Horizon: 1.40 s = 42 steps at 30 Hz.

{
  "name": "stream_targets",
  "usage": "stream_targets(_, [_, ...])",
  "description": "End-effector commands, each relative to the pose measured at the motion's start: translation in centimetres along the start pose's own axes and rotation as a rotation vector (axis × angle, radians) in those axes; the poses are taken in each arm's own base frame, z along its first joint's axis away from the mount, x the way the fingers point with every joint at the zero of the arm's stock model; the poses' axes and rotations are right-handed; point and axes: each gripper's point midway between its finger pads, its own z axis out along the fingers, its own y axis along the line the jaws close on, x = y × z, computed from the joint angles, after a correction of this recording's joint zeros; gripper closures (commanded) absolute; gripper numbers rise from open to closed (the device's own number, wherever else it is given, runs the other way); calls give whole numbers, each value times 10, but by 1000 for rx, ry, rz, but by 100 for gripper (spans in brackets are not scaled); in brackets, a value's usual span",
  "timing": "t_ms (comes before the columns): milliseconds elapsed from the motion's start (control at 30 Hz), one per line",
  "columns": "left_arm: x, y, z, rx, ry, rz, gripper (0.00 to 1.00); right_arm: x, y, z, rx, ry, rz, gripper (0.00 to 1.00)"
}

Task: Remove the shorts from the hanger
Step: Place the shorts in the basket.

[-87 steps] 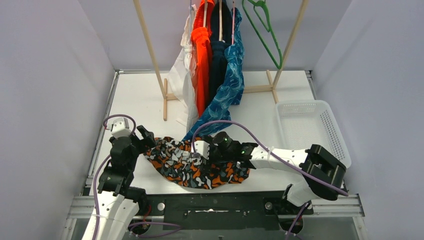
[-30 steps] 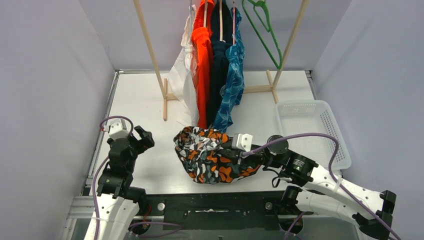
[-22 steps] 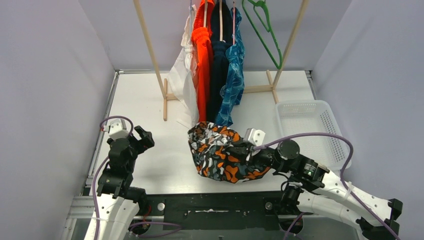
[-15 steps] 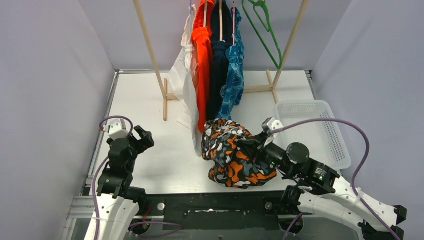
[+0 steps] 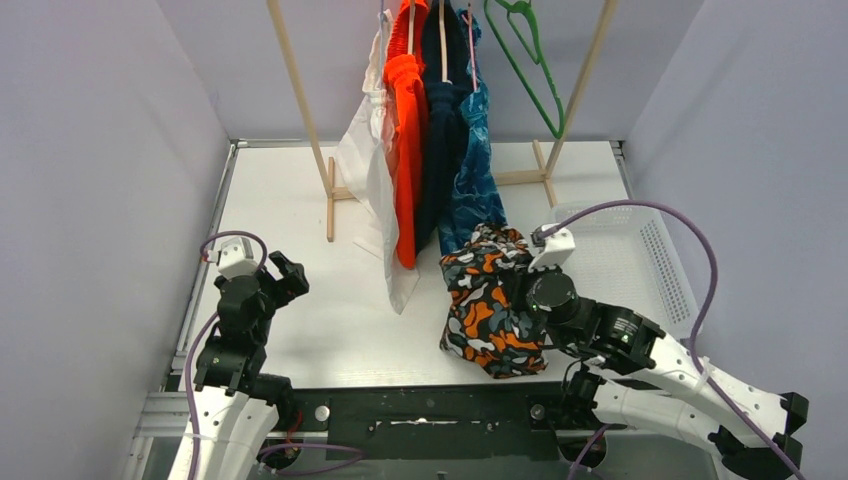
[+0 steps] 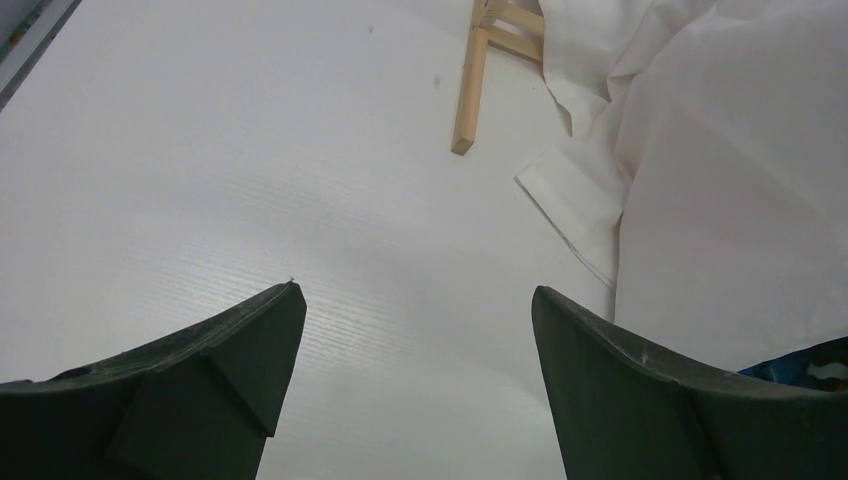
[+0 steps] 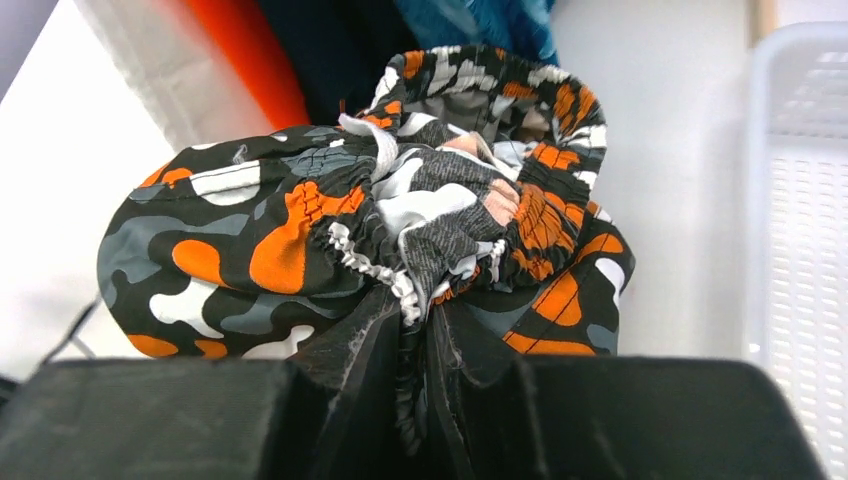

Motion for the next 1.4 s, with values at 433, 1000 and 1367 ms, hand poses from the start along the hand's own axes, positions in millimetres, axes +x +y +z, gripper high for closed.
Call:
stream_targets(433, [-13,-6,0,20,-39,-6,15,-101,-92,-44,620,-359,79,100])
stream_targets(1000, [-10,-6,3,18,-27,1,15,-204,-159,-59,782,-482,5,100])
stream_targets(1367, [-11,-5,3,13,-34,-3,15,-281,-212,-81,947,-533,-15,100])
